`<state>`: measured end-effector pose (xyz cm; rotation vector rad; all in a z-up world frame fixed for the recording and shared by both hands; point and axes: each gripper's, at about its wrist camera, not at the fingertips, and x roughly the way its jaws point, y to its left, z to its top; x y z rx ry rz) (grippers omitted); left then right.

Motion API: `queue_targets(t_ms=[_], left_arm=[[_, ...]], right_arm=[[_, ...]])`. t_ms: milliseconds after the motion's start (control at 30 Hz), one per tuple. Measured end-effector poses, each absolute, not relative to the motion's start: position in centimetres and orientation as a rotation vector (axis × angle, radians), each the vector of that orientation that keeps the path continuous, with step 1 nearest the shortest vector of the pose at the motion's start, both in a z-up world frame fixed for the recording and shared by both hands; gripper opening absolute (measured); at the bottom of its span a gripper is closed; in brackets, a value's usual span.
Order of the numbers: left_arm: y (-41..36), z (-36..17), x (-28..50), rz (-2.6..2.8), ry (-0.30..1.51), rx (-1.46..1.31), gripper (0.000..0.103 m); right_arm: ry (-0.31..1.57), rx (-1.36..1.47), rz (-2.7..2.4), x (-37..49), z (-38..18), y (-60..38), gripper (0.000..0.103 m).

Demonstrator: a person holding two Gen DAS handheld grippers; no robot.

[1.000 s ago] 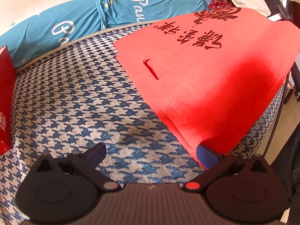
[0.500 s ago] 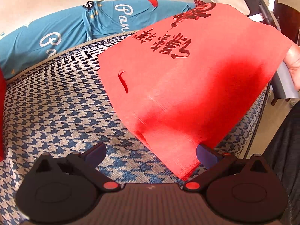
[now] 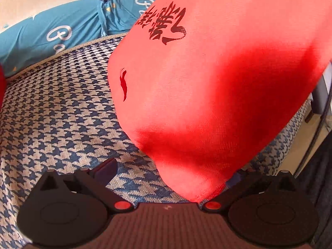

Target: Fold shopping bag

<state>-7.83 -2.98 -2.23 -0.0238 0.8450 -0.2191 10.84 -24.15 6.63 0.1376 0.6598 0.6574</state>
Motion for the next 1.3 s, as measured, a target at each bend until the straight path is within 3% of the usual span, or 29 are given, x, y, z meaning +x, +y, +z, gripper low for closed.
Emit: queue_targets(t_ms=[433,1300], left_arm=[[-0.5,-1.7,-6.9,-0.049,0.796,-0.119,0.102],[7.5,-0.3,-6.4,0.29,0.708,-0.41,0.102]], right_arm=[[0.651,0.118,0.734,10.5,6.5,-21.8,0.078],[0.61,0.106,0.791,9.7,7.2,-18.4,0.092]])
